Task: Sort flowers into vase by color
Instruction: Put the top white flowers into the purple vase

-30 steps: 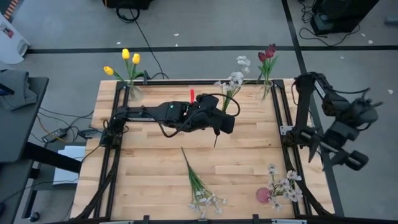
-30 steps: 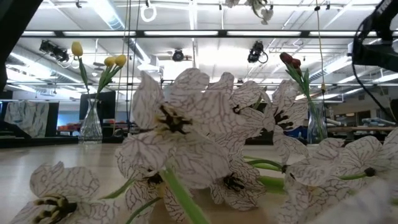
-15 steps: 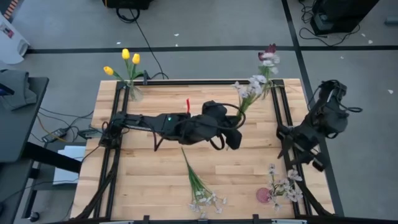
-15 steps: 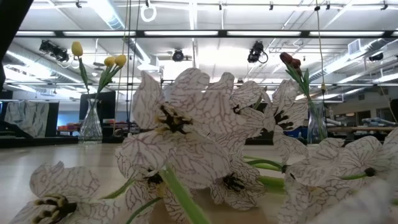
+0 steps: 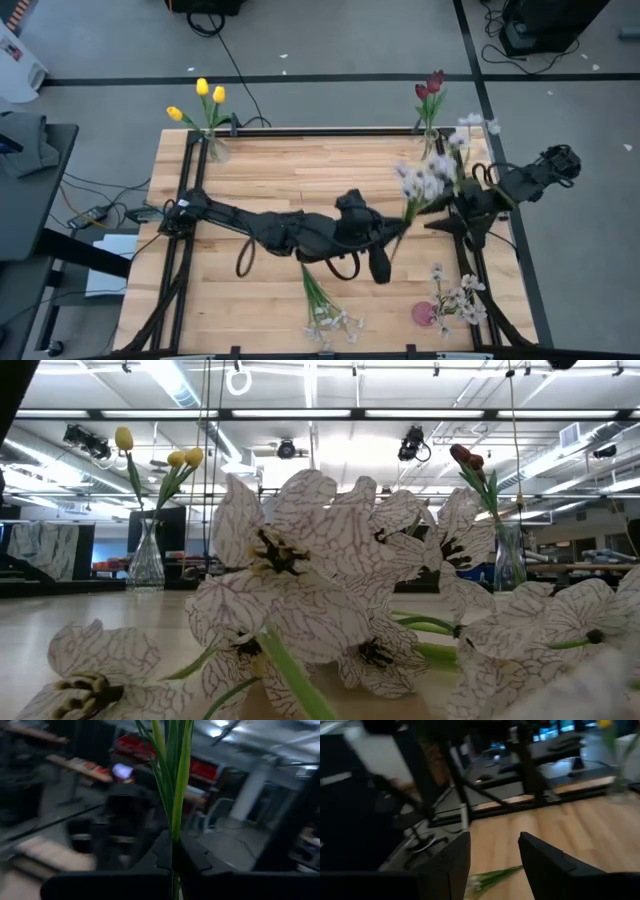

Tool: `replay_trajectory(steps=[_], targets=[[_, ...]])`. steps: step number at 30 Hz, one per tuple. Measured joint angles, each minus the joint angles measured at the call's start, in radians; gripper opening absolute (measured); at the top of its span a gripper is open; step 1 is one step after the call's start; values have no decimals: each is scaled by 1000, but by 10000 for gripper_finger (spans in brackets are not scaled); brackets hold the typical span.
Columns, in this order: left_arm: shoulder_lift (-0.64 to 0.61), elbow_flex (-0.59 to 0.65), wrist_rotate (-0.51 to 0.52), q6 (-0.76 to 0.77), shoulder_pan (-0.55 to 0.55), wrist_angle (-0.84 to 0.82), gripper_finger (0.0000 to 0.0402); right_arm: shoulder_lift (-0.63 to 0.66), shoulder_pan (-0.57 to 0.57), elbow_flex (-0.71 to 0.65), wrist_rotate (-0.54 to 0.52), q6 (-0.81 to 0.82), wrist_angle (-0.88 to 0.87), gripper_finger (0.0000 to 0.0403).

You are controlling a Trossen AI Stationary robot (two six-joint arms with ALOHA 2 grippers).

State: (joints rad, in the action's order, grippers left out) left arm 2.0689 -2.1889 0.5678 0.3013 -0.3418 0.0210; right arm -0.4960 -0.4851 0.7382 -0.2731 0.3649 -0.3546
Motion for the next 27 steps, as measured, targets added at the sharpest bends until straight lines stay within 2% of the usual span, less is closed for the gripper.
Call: replay_trajectory(steps=[3,8,12,17,19,24,27], targets=[[0,112,-62,-64,-3,175,12,0,62,-17,6,17,-2,179],[5,296,-38,-136,-4,392,12,14,129,-32,14,77,-13,179],[-1,437,-51,-95,-3,659,12,33,159,-52,28,114,-41,179],[0,632,-171,-71,1,1045,12,70,185,-70,40,184,-58,179],[0,699,-186,-37,1,1145,12,82,193,-71,36,204,-55,179],[0,789,-185,25,-1,1161,12,108,210,-71,-12,248,-38,179],[0,779,-199,46,0,1087,12,93,214,-71,45,294,37,179]])
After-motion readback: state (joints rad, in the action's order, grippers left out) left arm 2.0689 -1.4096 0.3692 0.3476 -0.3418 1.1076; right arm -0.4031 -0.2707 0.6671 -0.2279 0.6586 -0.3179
